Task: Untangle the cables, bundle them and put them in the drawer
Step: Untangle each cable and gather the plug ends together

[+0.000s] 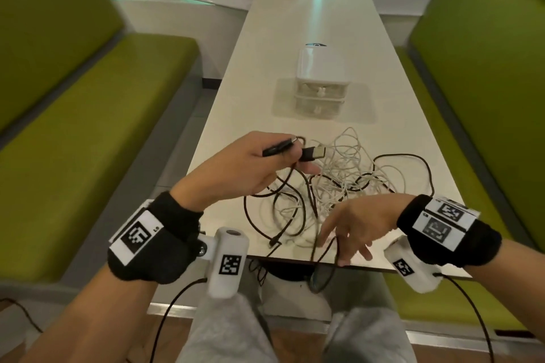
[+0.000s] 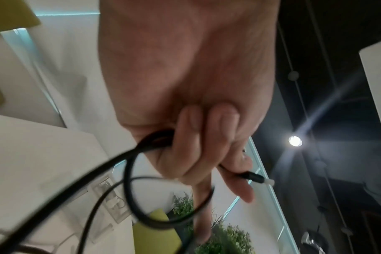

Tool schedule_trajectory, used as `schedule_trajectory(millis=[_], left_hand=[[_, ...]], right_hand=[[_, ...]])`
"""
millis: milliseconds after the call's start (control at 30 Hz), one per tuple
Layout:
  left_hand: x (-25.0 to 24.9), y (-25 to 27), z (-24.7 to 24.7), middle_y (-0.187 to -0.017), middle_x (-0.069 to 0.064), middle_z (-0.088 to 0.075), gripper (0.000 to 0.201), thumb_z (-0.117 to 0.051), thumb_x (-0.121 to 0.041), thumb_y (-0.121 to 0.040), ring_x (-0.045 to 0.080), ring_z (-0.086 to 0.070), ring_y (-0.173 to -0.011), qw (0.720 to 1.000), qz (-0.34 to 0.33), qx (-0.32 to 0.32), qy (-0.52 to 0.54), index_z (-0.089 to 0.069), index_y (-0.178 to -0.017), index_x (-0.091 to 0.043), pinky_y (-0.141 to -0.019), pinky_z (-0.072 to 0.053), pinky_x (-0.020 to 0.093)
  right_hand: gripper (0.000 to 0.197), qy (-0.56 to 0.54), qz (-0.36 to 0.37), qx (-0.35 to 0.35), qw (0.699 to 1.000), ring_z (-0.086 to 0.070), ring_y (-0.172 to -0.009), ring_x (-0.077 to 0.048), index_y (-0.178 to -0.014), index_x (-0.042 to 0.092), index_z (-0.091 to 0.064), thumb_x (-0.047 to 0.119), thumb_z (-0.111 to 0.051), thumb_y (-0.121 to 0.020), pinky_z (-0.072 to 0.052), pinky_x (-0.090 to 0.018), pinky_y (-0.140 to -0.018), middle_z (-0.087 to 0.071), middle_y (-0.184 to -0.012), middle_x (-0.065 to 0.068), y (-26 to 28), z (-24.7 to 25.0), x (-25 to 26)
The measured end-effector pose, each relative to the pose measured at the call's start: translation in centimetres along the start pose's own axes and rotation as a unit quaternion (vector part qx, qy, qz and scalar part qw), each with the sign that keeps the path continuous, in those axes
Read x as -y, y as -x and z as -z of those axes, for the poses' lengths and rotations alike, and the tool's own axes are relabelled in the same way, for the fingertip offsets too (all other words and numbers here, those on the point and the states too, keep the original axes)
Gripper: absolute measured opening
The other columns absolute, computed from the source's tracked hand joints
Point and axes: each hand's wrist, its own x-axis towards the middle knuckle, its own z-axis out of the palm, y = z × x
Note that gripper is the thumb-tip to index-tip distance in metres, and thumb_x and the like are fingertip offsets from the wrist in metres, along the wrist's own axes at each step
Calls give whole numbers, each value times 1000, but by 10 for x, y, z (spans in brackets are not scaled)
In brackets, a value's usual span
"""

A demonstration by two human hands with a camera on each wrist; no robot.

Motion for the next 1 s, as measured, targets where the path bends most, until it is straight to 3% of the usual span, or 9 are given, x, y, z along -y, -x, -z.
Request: schedule_trajectory(millis=[100,167,233,433,600,733,800,900,1000], left_hand=[[-4,2,5,-112,4,-72,30,-40,-28,-101,7,-23,-35,1000,14,0,13,-59,-81,-16,-36,-21,16],[-5,3,6,-115,-1,-72,34,-37,-31,-101,9,-23,-35,1000,4,-3,11,-59,-85,-11,-37,-22,17],[-4,1,5,-114,-2,-71,36,-34,-31,-103,10,-23,-35,999,-15,-16,31,-59,-86,-11,-38,-23,16],[-7,-9,-1,-65,3,-55,36,-38,-41,-94,5,-24,-33,971,-56,-74,223,-62,-78,-19,-35,-19,17],[-17,-17,-2,-55,-5,-35,39,-37,-51,-89,3,-22,-35,938,-101,-113,310,-52,-73,-19,-34,-17,18],[-18,-20,2,-57,-7,-30,41,-32,-50,-93,4,-22,-36,932,-118,-132,316,-46,-70,-20,-35,-16,17],[-15,-20,1,-57,-6,-27,41,-33,-47,-96,4,-20,-37,939,-108,-135,298,-39,-69,-17,-35,-14,17],[-8,-17,-2,-58,-4,-24,43,-37,-44,-97,5,-18,-37,948,-87,-131,278,-26,-67,-15,-35,-16,16],[-2,-14,-2,-57,-3,-21,45,-43,-50,-88,6,-17,-38,951,-72,-145,262,-31,-58,-19,-35,-18,16]], right_hand=[[61,44,-26,-22,998,-65,-57,-10,-134,40,-50,20,-71,-80,-50,-17,-74,-75,-78,6,4,2,-3],[53,25,-11,-54,998,-67,-63,-12,-133,38,-50,18,-65,-87,-41,-12,-70,-73,-70,12,9,5,0],[34,2,23,-106,994,-69,-65,-15,-126,35,-57,28,-60,-93,-43,-19,-76,-73,-71,11,14,10,3],[24,-92,136,-251,954,-66,-57,-21,-107,23,-66,42,-58,-93,-54,-29,-58,-73,-72,-2,23,24,23],[25,-97,147,-179,968,-66,-57,-19,-94,11,-71,27,-52,-99,-48,-27,-59,-73,-73,-5,22,18,31],[35,1,86,-36,996,-72,-79,-17,-128,30,-59,18,-58,-95,-51,-28,-87,-73,-72,13,11,7,31],[54,28,66,-77,994,-71,-76,-12,-138,44,-44,11,-53,-95,-47,-21,-82,-72,-73,17,4,8,31],[60,43,43,-159,985,-69,-66,-7,-137,53,-38,7,-38,-98,-46,-12,-56,-73,-90,8,-8,9,31],[80,146,56,-211,965,-64,-84,-12,-148,52,-15,-1,-38,-92,-53,-24,-73,-68,-101,9,-24,5,34]])
